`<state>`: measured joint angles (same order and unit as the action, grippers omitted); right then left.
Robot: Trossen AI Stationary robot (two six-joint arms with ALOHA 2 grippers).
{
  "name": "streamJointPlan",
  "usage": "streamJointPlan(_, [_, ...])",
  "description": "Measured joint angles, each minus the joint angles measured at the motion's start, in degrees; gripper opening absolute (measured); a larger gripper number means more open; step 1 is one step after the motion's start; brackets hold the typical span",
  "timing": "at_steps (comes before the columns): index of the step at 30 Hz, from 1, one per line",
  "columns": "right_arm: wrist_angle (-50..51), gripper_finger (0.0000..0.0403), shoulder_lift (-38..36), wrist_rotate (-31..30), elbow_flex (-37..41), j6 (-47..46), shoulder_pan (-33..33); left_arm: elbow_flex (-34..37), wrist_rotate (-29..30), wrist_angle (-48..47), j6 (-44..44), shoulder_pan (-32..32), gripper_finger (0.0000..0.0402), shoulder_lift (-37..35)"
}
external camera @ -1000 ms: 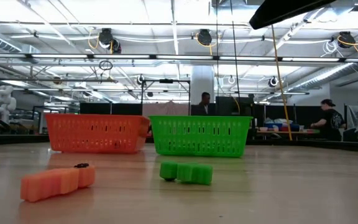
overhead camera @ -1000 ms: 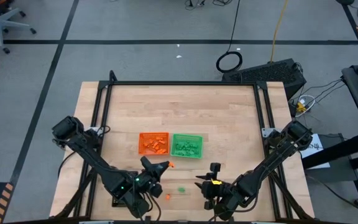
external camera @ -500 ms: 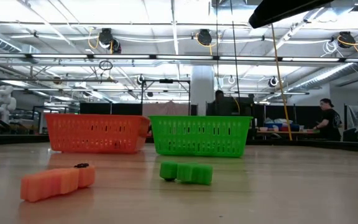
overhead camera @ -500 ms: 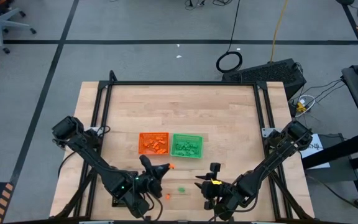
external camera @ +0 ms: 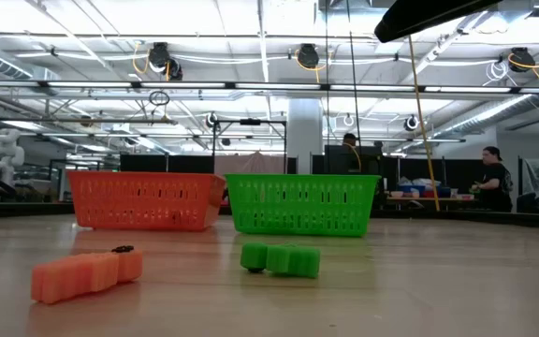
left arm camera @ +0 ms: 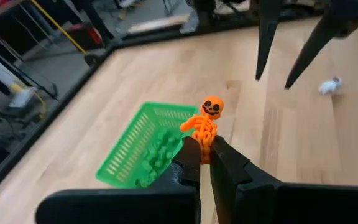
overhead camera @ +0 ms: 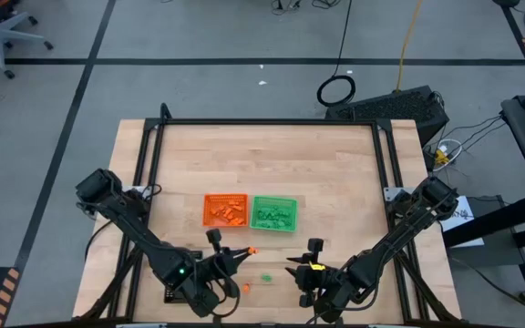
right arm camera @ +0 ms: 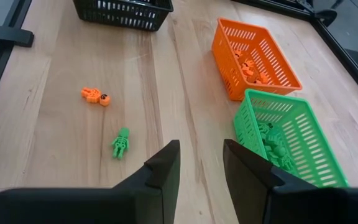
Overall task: Sort Halloween decoration
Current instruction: Put the orange skeleton toy into the orange bin
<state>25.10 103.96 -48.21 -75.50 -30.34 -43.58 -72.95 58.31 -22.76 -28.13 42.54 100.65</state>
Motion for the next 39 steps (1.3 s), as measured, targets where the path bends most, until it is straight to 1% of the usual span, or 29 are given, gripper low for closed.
streamJointPlan(3, [0.03, 0.0107, 0.0, 0.05, 0.0, 0.28, 0.0, 0.0, -3.56, -4.34, -0.87, -1.69, 0.0011, -1.95])
streamJointPlan(6, [0.02, 0.0107, 0.02, 0.16, 0.0, 0.67, -0.01, 0.0, -6.82, -12.96, -4.53, -3.99, 0.0011, -4.0])
streamJointPlan(11, [0.01, 0.0107, 0.1, 0.2, 0.0, 0.81, -0.01, 0.03, -15.02, -28.66, -12.17, -8.68, 0.0011, -5.63])
streamJointPlan(14, [0.01, 0.0107, 0.73, 0.22, 0.0, 1.43, -0.01, 1.09, -19.04, -33.41, -13.41, -11.26, 0.0011, -5.63])
streamJointPlan(17, [0.58, 0.0107, 1.29, 0.39, 0.0, 1.47, -0.01, 3.08, -24.5, -33.79, -13.12, -13.74, 0.0011, -5.58])
streamJointPlan(19, [0.46, 0.0107, 1.72, 0.45, 0.0, 1.3, -0.01, 4.0, -26.87, -33.6, -13.1, -15.21, 0.0011, -5.58])
streamJointPlan(23, [0.44, 0.0107, 2.41, 0.42, 0.0, 1.29, -0.29, 5.94, -28.1, -33.39, -11.09, -17.59, 0.0011, -5.58])
streamJointPlan(26, [0.0, 0.0107, 2.94, 0.42, 0.0, 1.12, -0.34, 6.84, -30.69, -33.29, -7.61, -19.35, 0.0011, -5.58])
streamJointPlan(28, [-0.57, 0.0107, 3.55, 0.42, 0.0, 1.07, -0.34, 6.93, -31.9, -33.29, -7.05, -20.48, 0.0011, -5.56])
streamJointPlan(36, [-5.54, 0.0107, 5.78, 0.46, 0.01, 0.96, -0.34, 6.93, -31.97, -31.36, -5.48, -24.37, 0.0011, -5.08])
streamJointPlan(39, [-8.2, 0.0107, 6.3, 2.95, 0.0, 1.07, -0.38, 6.93, -33.71, -30.09, -5.74, -25.24, 0.0022, -5.07])
